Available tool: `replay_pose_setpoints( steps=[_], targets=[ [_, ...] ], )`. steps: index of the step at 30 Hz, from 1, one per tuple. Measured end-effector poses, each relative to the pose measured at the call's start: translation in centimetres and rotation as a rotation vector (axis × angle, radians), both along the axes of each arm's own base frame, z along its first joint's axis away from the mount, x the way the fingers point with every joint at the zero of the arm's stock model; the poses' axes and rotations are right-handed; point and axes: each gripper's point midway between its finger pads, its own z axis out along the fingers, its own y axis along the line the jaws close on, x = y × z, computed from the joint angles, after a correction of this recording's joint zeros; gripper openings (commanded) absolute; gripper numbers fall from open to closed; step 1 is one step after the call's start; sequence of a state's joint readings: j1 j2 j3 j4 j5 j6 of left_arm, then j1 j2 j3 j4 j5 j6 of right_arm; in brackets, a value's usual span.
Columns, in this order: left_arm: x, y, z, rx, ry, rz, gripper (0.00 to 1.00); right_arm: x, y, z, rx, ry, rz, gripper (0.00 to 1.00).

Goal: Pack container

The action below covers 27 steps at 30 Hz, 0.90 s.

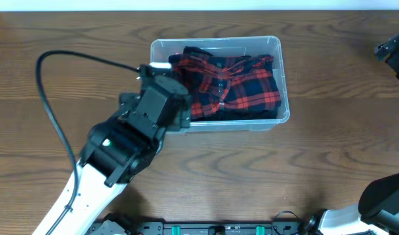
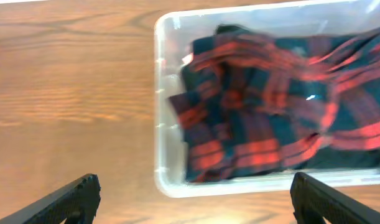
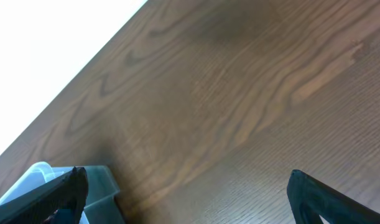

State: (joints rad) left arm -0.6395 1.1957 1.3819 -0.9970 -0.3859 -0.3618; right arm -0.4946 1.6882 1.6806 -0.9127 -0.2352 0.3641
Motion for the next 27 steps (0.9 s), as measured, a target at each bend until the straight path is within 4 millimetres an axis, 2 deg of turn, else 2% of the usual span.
replay_pose_setpoints(
  steps=[9,16,20,27],
  targets=[
    [-1.1,4.0,1.7,0.014,-0.068,0.1,0.98,0.0,0.0,0.0,0.0,0.0,0.0,0.99],
    [-0.1,7.8,3.3,-0.128,-0.238,0.169,0.98,0.0,0.0,0.0,0.0,0.001,0.0,0.99],
    [0.2,8.5,3.6,-0.179,-0.361,0.1,0.98,0.0,0.0,0.0,0.0,0.0,0.0,0.99],
    [-1.1,8.4,2.1,-0.221,-0.559,-0.023,0.98,0.0,0.0,0.0,0.0,0.0,0.0,0.99]
  ],
)
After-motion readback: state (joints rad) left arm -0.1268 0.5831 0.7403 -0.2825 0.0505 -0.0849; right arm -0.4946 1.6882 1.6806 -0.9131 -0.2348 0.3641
